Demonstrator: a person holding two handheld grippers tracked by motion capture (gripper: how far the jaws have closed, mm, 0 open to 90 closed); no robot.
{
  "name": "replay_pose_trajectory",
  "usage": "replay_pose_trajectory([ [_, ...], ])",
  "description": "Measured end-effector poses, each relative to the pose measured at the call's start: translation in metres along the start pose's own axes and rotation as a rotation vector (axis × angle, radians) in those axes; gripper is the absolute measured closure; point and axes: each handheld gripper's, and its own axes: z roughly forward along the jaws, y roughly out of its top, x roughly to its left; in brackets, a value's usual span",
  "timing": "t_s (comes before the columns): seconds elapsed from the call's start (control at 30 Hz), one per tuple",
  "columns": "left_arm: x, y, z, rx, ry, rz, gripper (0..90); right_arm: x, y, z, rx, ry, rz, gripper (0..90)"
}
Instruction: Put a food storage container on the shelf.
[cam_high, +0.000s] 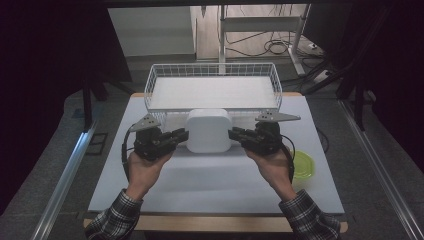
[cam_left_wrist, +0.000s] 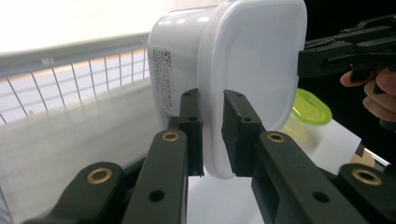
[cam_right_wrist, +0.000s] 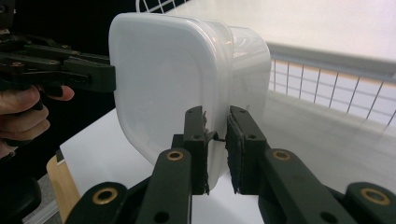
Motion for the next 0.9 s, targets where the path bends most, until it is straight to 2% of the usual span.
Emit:
replay_pose_trajectory([
  [0.13, 0.0, 0.015, -0.003, -0.013, 0.012, 0.018, 79.3, -0.001, 0.01, 0.0, -0.009, 0.0, -0.003, 78.6],
  [0.33, 0.002, 0.028, -0.005, -0.022, 0.016, 0.025, 79.3, -0.002, 0.023, -0.001, -0.019, -0.001, -0.007, 78.6],
  [0.67, 0.008, 0.052, -0.006, -0.045, 0.026, 0.027, 79.3, -0.007, 0.053, 0.002, -0.036, -0.007, -0.021, 78.2],
  [0.9, 0.015, 0.067, -0.002, -0.056, 0.034, 0.022, 79.3, -0.012, 0.067, 0.006, -0.045, -0.012, -0.02, 78.1],
])
